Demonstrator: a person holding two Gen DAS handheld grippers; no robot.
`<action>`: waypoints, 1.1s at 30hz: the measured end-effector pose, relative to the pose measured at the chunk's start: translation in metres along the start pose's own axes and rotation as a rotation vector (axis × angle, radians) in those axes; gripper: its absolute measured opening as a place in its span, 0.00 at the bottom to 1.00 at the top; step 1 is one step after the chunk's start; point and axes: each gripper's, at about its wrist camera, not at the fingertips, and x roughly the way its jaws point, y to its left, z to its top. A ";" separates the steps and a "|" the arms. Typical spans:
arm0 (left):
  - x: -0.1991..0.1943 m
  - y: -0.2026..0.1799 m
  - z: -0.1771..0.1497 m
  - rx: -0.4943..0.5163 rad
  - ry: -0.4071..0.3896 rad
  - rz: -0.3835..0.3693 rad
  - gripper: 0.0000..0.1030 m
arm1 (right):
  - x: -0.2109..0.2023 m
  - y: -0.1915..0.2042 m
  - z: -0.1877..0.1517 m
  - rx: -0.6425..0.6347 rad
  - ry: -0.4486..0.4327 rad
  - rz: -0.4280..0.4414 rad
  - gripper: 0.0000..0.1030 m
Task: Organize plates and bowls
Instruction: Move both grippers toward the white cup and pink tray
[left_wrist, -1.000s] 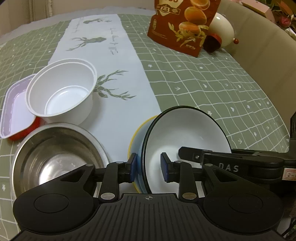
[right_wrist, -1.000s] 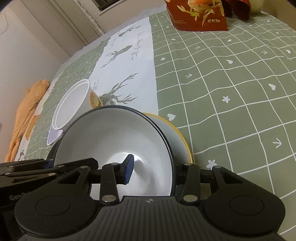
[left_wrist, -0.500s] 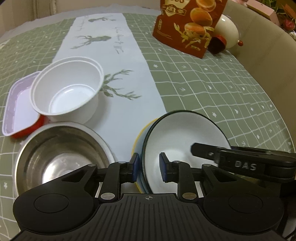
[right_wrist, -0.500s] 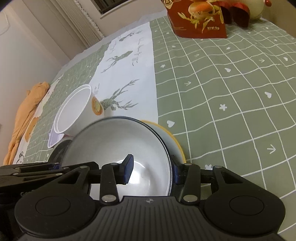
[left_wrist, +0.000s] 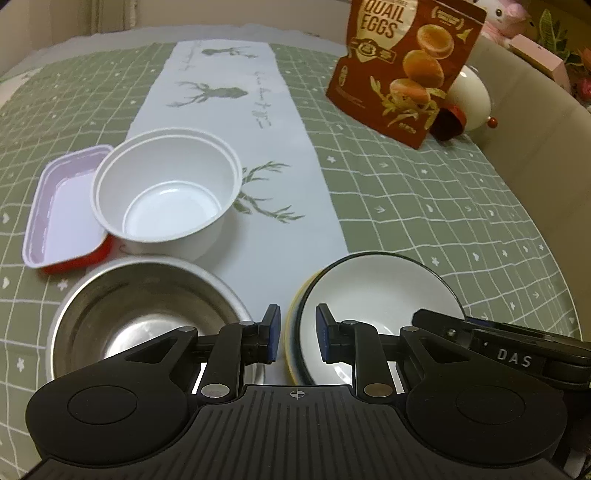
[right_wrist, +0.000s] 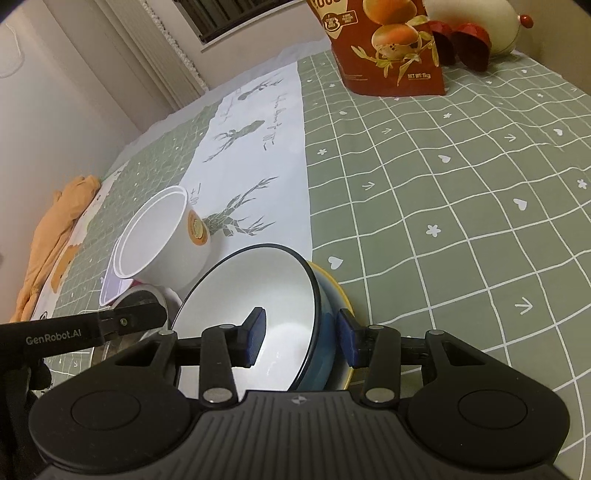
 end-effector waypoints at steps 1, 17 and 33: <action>0.001 0.001 0.000 -0.004 0.003 -0.002 0.23 | -0.001 0.000 -0.001 -0.001 -0.002 -0.003 0.42; -0.010 0.036 0.005 -0.119 -0.029 -0.063 0.23 | -0.019 -0.006 -0.005 -0.006 -0.047 -0.067 0.42; -0.014 0.163 0.044 -0.417 -0.237 0.015 0.23 | 0.002 0.075 0.026 -0.368 -0.069 -0.281 0.60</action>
